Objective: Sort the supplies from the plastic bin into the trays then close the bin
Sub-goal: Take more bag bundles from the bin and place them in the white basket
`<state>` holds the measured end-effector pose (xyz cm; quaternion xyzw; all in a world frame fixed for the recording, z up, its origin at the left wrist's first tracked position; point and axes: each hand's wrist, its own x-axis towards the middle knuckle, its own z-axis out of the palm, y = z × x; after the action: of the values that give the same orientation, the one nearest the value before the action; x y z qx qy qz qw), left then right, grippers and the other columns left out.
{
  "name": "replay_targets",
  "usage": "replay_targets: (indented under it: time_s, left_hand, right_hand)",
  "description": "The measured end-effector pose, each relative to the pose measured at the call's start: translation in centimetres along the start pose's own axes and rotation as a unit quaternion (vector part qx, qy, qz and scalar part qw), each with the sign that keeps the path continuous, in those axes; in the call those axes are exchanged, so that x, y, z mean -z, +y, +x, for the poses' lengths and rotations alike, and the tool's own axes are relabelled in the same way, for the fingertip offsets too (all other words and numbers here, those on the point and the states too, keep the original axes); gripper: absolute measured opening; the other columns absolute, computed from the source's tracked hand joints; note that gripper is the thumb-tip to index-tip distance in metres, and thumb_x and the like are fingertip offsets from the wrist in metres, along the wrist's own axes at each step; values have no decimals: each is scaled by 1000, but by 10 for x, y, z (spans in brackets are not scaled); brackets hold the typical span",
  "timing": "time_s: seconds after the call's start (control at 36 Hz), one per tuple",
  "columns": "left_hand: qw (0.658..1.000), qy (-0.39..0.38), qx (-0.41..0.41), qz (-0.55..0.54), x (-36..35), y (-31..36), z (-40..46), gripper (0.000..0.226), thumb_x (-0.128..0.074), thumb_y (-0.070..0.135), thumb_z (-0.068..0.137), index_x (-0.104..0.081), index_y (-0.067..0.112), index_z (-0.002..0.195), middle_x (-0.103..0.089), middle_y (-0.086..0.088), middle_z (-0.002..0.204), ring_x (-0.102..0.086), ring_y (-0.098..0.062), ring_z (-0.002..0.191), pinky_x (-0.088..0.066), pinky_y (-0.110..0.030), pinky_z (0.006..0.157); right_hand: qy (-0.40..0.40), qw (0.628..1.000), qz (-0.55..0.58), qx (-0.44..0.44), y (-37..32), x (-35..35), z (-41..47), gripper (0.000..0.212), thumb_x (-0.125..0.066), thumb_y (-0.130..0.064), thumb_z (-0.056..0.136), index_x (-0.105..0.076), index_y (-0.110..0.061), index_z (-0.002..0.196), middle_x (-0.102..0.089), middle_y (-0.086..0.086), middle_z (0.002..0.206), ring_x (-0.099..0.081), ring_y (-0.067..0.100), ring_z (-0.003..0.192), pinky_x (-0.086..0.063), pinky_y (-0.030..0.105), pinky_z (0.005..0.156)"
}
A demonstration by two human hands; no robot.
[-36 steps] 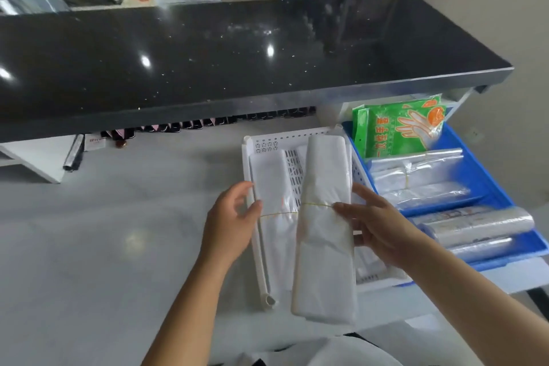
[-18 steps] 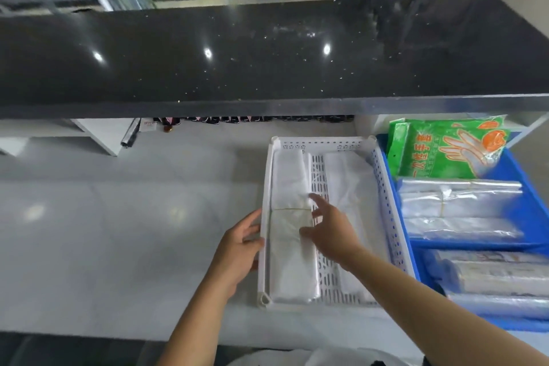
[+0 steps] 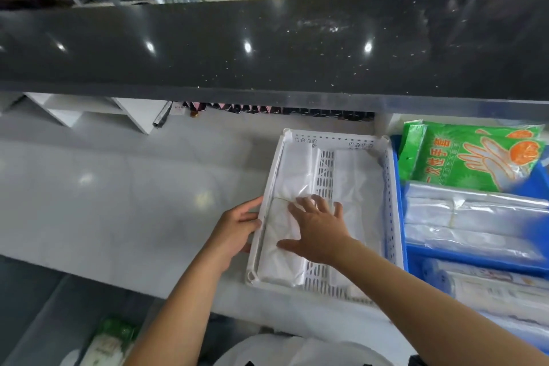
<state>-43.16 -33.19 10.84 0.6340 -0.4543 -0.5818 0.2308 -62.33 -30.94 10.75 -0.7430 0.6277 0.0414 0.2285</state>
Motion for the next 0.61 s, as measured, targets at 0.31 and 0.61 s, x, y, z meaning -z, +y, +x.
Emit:
replay_targets:
  time_s: [0.31,0.61]
  left_hand:
    - [996,40,7,83,-12,-3,-4,55,-49,12,99,-56,59,126,-76,6,102,-73,-14,92,-61,-34,80]
    - [989,98,-14,113,-23,0,-9,58,-45,8,92,-58,51,129,-75,3,107,-72,-19,93,-57,-43,91]
  right_hand:
    - [-49,997,-48,36,2,0,4,112,-55,-75,78,-5,-12,156,-7,7,164,5,32,152,-2,69,115]
    - [-18,998,-27,47,7,-3,1,106,-56,-78,74,-22,-15,152,-16,6,163,-6,29,152,-14,64,116]
